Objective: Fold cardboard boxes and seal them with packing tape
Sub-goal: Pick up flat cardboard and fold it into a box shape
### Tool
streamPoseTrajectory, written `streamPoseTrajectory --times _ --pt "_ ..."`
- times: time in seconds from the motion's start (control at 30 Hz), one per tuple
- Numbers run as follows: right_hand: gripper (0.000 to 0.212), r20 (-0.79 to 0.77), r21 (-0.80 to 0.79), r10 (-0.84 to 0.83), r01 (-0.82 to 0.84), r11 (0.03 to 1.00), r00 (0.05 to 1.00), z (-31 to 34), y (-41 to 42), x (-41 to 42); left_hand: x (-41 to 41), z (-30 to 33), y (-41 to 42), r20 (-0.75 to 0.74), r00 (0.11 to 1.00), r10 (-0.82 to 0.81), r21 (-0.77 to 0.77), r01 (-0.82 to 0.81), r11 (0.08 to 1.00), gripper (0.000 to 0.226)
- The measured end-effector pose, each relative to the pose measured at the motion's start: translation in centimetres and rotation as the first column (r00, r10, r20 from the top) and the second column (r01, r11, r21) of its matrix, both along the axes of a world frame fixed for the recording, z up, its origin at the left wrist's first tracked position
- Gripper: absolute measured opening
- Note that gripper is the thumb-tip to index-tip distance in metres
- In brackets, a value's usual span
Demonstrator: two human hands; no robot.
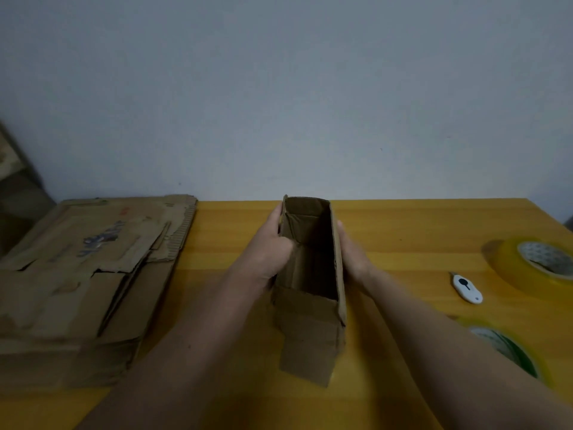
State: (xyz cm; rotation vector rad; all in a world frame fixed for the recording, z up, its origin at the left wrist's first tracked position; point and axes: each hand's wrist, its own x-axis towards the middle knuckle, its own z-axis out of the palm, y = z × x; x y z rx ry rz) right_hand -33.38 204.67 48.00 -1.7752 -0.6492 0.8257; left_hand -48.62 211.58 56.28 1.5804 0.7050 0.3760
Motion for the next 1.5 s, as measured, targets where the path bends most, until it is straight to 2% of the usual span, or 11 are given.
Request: streamPoseTrajectory --times 0.23,0.4,0.57,0.73,0.83,0.97,1.03,1.1,1.23,1.37,1.5 --pt "0.049 0.270 -0.106 -0.048 0.080 0.991 0.962 0.7 -0.5 1.8 1.1 -0.6 0.0 -0.081 0.997 0.013 0.039 -0.010 0.999 0.075" --pt "0.057 0.141 0.132 -0.100 0.081 0.988 0.985 6.3 -4.3 -0.3 1.5 -0.3 -0.8 -0.059 0.992 0.113 -0.096 -0.119 0.988 0.074" --pt "0.060 0.201 0.003 0.159 -0.163 0.987 0.967 8.8 -7.0 -3.6 1.0 0.5 -2.8 -0.052 0.986 0.156 -0.173 -0.162 0.971 0.076" --pt "0.064 0.261 -0.004 0.033 -0.033 0.999 0.965 8.4 -9.6 -3.1 -2.4 -0.2 -3.1 -0.126 0.987 0.103 -0.181 -0.125 0.976 0.047" --pt "0.045 0.314 -0.104 0.075 -0.044 0.994 0.947 7.3 -10.6 -3.7 -4.3 -1.4 -3.1 -0.092 0.973 0.211 -0.023 -0.214 0.977 0.059" --pt "0.038 0.702 -0.331 0.206 0.057 0.942 0.682 5.9 -10.9 -4.6 -5.0 -2.5 -4.2 -0.095 0.954 0.283 0.418 -0.219 0.882 0.067" --pt "0.031 0.859 -0.248 0.216 0.008 0.969 0.465 6.2 -11.3 -5.2 -5.4 -3.0 -4.3 -0.164 0.930 0.329 0.763 -0.092 0.640 0.067" --pt "0.024 0.898 -0.198 0.233 -0.130 0.972 0.372 6.7 -11.8 -5.8 -6.2 -2.9 -4.2 -0.118 0.954 0.275 0.924 0.004 0.383 0.059" --pt "0.029 0.816 -0.354 0.399 -0.184 0.917 0.418 7.3 -12.6 -6.5 -7.6 -2.2 -5.1 -0.213 0.977 0.011 0.914 0.195 0.356 0.036" --pt "0.033 0.389 -0.340 0.532 -0.419 0.842 0.752 9.6 -13.8 -6.2 -8.4 -2.0 -5.0 -0.426 0.898 -0.112 0.764 0.423 0.488 0.032" --pt "0.034 0.286 -0.448 0.677 -0.530 0.720 0.678 10.2 -14.5 -6.6 -8.7 -1.7 -4.6 -0.510 0.819 -0.261 0.587 0.554 0.590 0.006"
